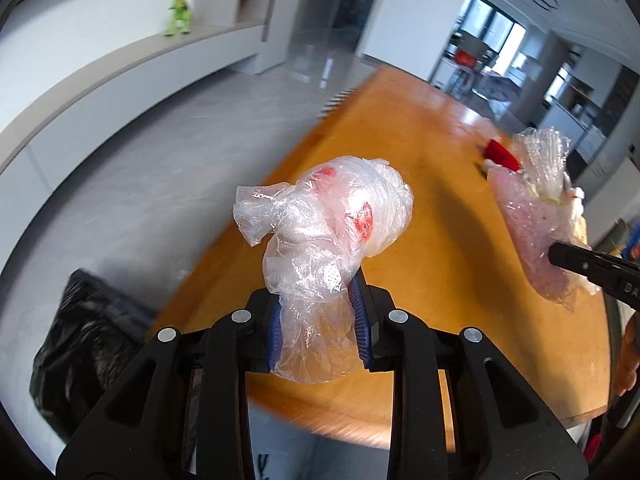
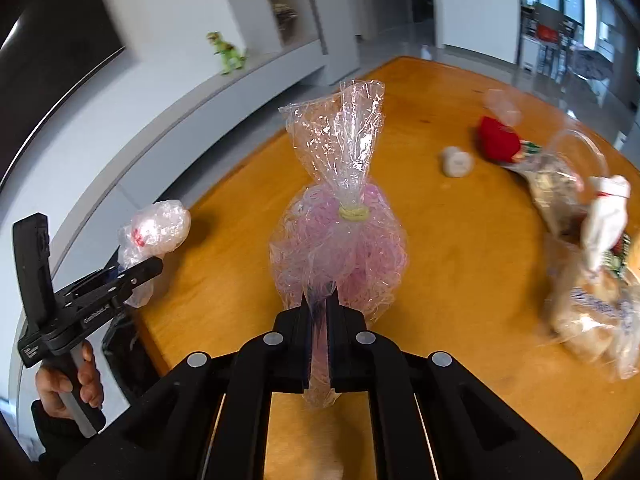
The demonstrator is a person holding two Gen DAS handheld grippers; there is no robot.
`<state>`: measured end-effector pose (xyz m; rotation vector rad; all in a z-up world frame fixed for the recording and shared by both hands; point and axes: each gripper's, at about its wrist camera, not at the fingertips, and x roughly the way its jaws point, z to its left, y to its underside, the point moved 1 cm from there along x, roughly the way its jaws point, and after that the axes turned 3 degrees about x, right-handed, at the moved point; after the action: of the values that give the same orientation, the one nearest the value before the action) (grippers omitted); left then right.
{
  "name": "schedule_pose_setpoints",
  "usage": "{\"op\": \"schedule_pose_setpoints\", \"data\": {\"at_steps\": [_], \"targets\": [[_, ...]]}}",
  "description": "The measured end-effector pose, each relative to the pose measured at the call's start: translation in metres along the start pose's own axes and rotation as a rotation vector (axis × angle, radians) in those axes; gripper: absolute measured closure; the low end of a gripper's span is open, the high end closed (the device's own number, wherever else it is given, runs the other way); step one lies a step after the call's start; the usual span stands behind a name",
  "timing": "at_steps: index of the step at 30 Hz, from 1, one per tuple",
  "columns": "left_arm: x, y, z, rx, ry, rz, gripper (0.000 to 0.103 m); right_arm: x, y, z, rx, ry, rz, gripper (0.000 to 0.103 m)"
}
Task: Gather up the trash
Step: 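Carry both bags to the black trash bag and open both tools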
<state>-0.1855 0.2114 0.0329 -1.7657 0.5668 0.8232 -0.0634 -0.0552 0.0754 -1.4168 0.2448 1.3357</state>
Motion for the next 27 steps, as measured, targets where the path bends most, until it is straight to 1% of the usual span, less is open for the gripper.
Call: {"op": "schedule_pose_setpoints", "data": {"at_steps": [7, 10, 13, 16, 18, 19, 21, 24, 25, 26, 27], "targets": [[-0.06, 0.06, 0.09, -0.169, -0.164, -0.031, 0.075, 0.015, 0.025, 0.125, -0.199, -0.162, 0.048, 0.096], [-0.081, 0.087, 0.126, -0.241, -0.228, -0.033, 0.075, 0.025, 0.041, 0.188, -0.297, -0.24, 0.083, 0.096], [-0.097, 0.113, 0.162, -0.32, -0.3, -0.027, 0.075, 0.041, 0.057, 0.243, -0.384, -0.298, 0.127, 0.096], [-0.108, 0.138, 0.192, -0.402, -0.352, -0.011, 0.075, 0.062, 0.071, 0.29, -0.45, -0.329, 0.18, 0.096], [-0.114, 0.153, 0.209, -0.455, -0.373, -0.004, 0.075, 0.086, 0.08, 0.321, -0.482, -0.345, 0.236, 0.096], [-0.116, 0.157, 0.214, -0.471, -0.38, -0.002, 0.075, 0.092, 0.086, 0.33, -0.493, -0.345, 0.254, 0.096], [-0.122, 0.166, 0.221, -0.501, -0.4, 0.001, 0.075, 0.117, 0.093, 0.355, -0.514, -0.333, 0.301, 0.096], [-0.127, 0.166, 0.222, -0.513, -0.418, 0.001, 0.075, 0.149, 0.098, 0.383, -0.534, -0.335, 0.368, 0.096], [-0.13, 0.166, 0.223, -0.517, -0.421, -0.005, 0.074, 0.153, 0.099, 0.383, -0.539, -0.333, 0.388, 0.089], [-0.128, 0.161, 0.222, -0.518, -0.423, -0.004, 0.068, 0.16, 0.1, 0.389, -0.538, -0.296, 0.404, 0.081], [-0.127, 0.16, 0.222, -0.518, -0.43, 0.006, 0.038, 0.163, 0.099, 0.39, -0.532, -0.267, 0.414, 0.057]]}}
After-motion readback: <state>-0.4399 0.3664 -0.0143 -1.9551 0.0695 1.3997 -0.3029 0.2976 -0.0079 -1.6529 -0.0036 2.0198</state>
